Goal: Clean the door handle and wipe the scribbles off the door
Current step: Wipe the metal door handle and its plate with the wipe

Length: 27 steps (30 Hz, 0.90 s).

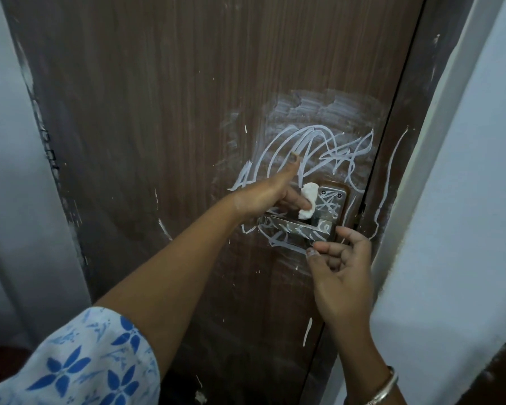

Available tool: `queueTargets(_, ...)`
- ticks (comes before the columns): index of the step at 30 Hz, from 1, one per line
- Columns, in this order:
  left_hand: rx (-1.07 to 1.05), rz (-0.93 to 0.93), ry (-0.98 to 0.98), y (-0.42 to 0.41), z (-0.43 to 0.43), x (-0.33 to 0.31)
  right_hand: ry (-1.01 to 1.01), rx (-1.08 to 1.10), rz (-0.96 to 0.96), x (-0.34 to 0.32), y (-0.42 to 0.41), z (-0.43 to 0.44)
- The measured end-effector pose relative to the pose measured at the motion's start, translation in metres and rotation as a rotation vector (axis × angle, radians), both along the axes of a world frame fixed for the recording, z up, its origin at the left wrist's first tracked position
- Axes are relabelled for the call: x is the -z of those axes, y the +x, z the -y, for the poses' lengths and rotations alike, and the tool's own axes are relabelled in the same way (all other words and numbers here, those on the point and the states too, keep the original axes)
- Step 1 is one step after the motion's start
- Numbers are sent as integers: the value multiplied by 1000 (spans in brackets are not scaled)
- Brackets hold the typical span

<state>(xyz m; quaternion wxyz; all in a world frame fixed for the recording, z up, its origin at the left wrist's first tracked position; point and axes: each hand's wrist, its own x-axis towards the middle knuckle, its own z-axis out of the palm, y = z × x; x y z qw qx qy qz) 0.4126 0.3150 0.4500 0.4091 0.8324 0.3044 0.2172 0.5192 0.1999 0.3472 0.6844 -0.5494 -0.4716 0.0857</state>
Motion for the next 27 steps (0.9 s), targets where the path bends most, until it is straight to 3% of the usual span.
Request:
queueTargets(5, -84, 241, 110, -5, 5, -3, 16, 135, 171, -22, -1, -1)
queueTargets(10, -32, 286, 199, -3, 20, -6, 89, 307, 513, -59, -1, -17)
queueTargets(16, -7, 415, 226, -2, 25, 1, 82, 399, 564, -71, 6, -28)
queueTargets(20, -94, 507, 240, -10, 21, 16, 146, 493, 465, -63, 17, -23)
queueTargets(27, -241, 586, 183, -19, 20, 54, 167, 465, 577, -57, 23, -25)
